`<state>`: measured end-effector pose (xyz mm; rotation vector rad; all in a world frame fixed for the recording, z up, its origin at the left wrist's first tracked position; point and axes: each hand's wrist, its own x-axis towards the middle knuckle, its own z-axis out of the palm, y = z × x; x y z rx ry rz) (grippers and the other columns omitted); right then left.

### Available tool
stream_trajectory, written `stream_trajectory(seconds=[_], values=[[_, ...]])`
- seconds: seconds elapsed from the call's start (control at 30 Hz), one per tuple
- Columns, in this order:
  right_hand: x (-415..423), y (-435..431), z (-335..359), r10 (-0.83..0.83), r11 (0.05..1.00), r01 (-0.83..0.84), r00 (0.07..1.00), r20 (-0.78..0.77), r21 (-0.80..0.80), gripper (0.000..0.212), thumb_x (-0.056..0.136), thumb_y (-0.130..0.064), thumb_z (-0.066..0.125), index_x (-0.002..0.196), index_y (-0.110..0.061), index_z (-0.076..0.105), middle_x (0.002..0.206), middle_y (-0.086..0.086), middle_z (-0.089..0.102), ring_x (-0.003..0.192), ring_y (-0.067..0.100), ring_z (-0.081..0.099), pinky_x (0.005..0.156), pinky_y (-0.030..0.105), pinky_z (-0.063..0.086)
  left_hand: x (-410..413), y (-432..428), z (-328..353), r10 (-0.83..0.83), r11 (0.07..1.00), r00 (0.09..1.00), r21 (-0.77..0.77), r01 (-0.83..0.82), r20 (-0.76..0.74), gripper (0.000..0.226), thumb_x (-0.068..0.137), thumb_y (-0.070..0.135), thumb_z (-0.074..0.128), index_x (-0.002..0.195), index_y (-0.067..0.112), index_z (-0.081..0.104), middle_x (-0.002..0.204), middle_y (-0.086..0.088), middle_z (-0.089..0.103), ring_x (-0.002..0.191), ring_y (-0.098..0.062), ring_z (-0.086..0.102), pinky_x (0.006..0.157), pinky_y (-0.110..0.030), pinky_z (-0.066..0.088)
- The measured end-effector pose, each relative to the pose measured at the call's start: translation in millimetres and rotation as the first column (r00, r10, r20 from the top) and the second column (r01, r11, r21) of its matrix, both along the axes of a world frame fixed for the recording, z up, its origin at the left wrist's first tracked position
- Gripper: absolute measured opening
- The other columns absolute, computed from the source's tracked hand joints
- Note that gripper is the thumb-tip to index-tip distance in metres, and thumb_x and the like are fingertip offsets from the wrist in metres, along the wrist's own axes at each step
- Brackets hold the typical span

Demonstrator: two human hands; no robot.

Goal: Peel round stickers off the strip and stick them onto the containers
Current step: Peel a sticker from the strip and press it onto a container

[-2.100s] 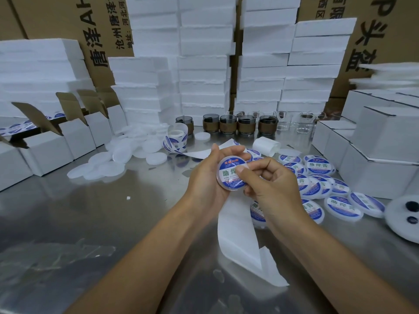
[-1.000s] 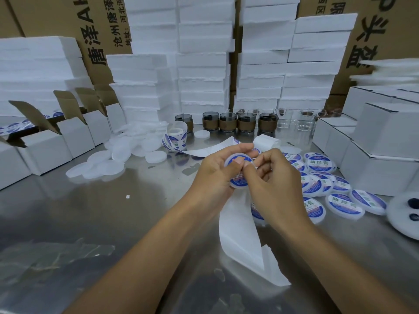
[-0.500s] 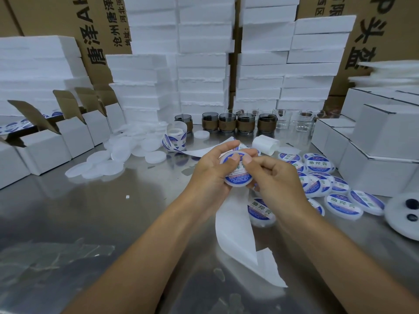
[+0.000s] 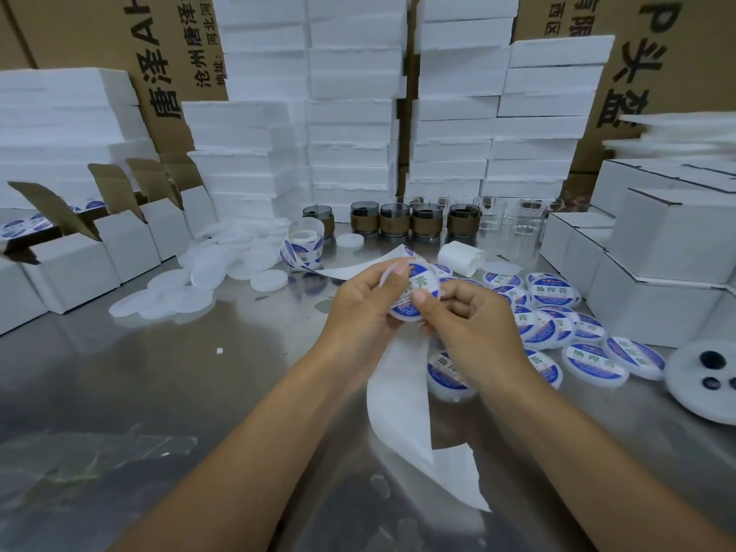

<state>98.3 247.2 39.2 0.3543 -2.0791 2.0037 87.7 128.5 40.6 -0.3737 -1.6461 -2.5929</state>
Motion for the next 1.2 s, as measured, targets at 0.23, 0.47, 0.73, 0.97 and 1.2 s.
stream_trajectory(seconds=[0.23, 0.47, 0.73, 0.97, 1.2], values=[[1.6, 1.9, 4.3, -0.160, 0.987, 0.160, 0.987, -0.028, 0.016, 0.029, 0.091, -0.035, 0.052, 0.080, -0.011, 0.064, 0.064, 0.001, 0.069, 0.048, 0.003, 0.057, 0.056, 0.019, 0.049, -0.4, -1.3, -6.2, 0.027, 0.979, 0.999, -0.203, -0.035, -0.043, 0.040, 0.076, 0.037, 0.060, 0.097, 0.004, 0.066, 0.088, -0.007, 0.072, 0.082, -0.016, 0.067, 0.084, -0.028, 0.054], [3.0, 2.9, 3.9, -0.220, 0.975, 0.220, 0.974, -0.053, 0.001, 0.023, 0.091, -0.032, 0.055, 0.077, -0.016, 0.064, 0.052, -0.014, 0.064, 0.045, -0.002, 0.057, 0.045, 0.010, 0.043, 2.0, -0.2, -6.5, 0.057, 0.939, 0.995, -0.335, -0.083, -0.085, 0.029, 0.071, 0.020, 0.076, 0.097, 0.014, 0.063, 0.087, 0.001, 0.074, 0.079, -0.009, 0.070, 0.066, -0.016, 0.051], [2.2, 1.7, 3.9, -0.103, 0.994, 0.101, 0.994, -0.048, -0.043, 0.010, 0.091, -0.022, 0.057, 0.084, -0.028, 0.060, 0.059, -0.019, 0.067, 0.056, -0.002, 0.063, 0.052, 0.008, 0.047, 1.7, -2.0, -3.9, 0.106, 0.943, 0.989, -0.305, -0.134, -0.107, 0.014, 0.085, 0.016, 0.066, 0.099, 0.015, 0.064, 0.082, 0.004, 0.073, 0.072, -0.007, 0.069, 0.062, -0.015, 0.050], [0.5, 3.9, 0.1, -0.120, 0.989, 0.130, 0.984, -0.131, 0.072, 0.010, 0.089, -0.023, 0.059, 0.097, -0.030, 0.059, 0.069, -0.004, 0.070, 0.066, 0.011, 0.066, 0.064, 0.025, 0.053, -1.1, -5.0, -1.6, 0.165, 0.927, 0.981, -0.324, -0.188, -0.098, 0.014, 0.094, 0.022, 0.053, 0.097, 0.013, 0.064, 0.080, 0.000, 0.072, 0.068, -0.013, 0.067, 0.064, -0.018, 0.050], [-9.8, 14.0, 0.7, -0.176, 0.981, 0.184, 0.976, -0.132, 0.055, 0.022, 0.088, -0.019, 0.061, 0.103, -0.035, 0.058, 0.064, -0.006, 0.068, 0.065, 0.007, 0.064, 0.061, 0.019, 0.052, -2.4, -4.9, -2.8, 0.174, 0.946, 0.983, -0.269, -0.183, -0.055, 0.013, 0.092, 0.023, 0.057, 0.100, 0.016, 0.065, 0.081, 0.000, 0.071, 0.074, -0.014, 0.067, 0.070, -0.022, 0.055]])
